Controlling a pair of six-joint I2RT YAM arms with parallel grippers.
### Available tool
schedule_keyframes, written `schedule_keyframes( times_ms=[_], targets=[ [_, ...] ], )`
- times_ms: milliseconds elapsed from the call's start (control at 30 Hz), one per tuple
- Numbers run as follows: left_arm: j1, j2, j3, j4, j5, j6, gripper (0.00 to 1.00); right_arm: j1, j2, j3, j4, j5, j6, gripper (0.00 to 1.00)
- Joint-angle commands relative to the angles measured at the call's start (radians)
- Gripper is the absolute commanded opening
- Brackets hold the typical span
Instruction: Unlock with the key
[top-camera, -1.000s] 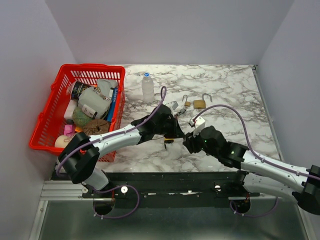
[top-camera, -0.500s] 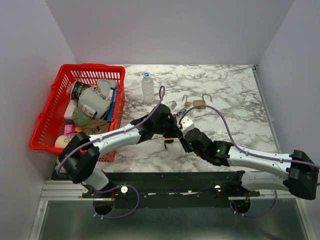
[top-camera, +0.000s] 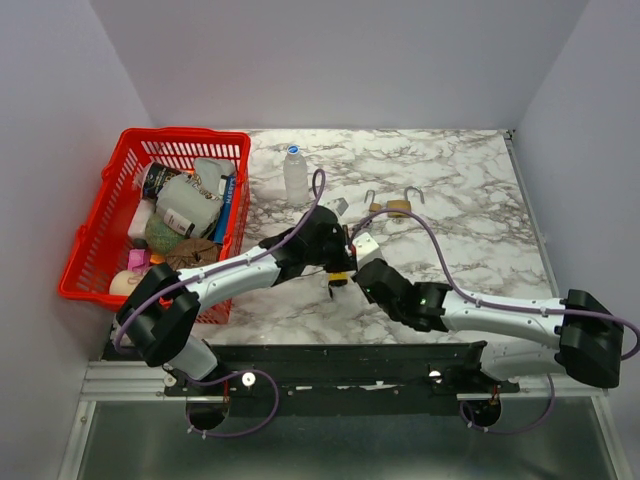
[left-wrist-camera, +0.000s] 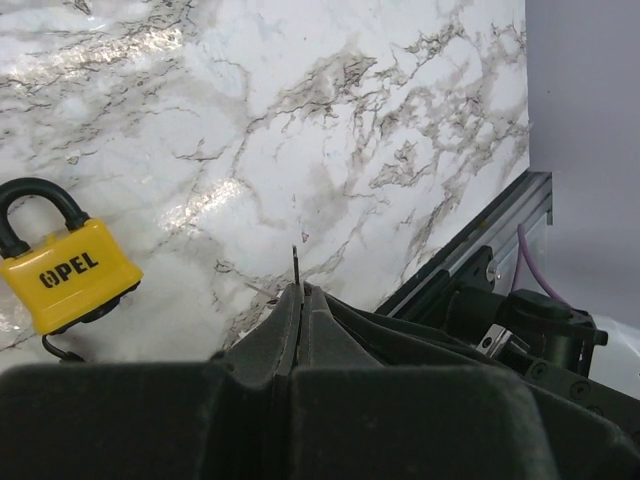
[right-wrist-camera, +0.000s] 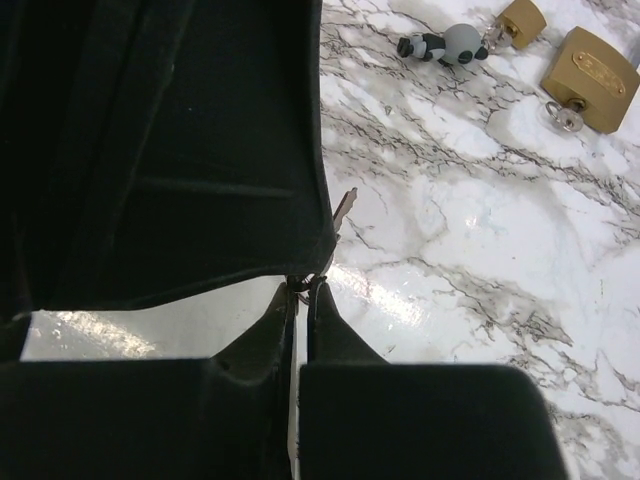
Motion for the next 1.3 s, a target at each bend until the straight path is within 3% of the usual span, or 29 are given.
schedule_keyframes(
  times_ms=[0,67,100,200,367,500,767,900,1000,1133,1267],
  targets=[
    [-0.018,-0.016,-0.009,0.031,0.121,-0.016,0.0,-0.012,0.034,0.029,0.053,0.085,0.028,0.01],
    [-0.007,-0.019,-0.009,0.034,0.124,-0.013,0.02,-0.012,0.037,0.031,0.047,0.067,0.029,0.01],
    [-0.002,-0.023,-0.011,0.035,0.126,-0.012,0.12,-0.012,0.035,0.026,0.046,0.048,0.035,0.01],
    [0.019,-0.036,-0.02,0.07,0.132,-0.008,0.22,-0.012,0.015,0.006,0.041,0.01,0.058,0.01],
    [0.044,-0.048,-0.017,0.061,0.138,0.008,0.25,-0.012,-0.028,-0.04,0.05,-0.024,0.078,0.01],
    [0.062,-0.049,-0.014,0.041,0.14,0.039,0.4,-0.012,-0.061,-0.064,0.056,-0.073,0.08,0.01],
    [0.1,-0.138,-0.086,0.035,0.058,0.172,0.58,-0.029,-0.166,-0.083,0.047,-0.271,0.092,0.01],
    [0.1,-0.247,-0.193,0.161,0.02,0.252,0.81,-0.087,-0.248,-0.095,0.035,-0.428,0.133,0.01],
    [0.099,-0.356,-0.302,0.303,0.058,0.309,0.89,-0.139,-0.293,-0.098,0.024,-0.539,0.184,0.01],
    [0.062,-0.506,-0.463,0.487,0.101,0.358,0.95,-0.196,-0.362,-0.08,0.001,-0.659,0.255,0.01],
    [-0.03,-0.552,-0.479,0.502,0.052,0.502,0.95,-0.218,-0.387,-0.047,-0.023,-0.725,0.314,0.01]
  ],
)
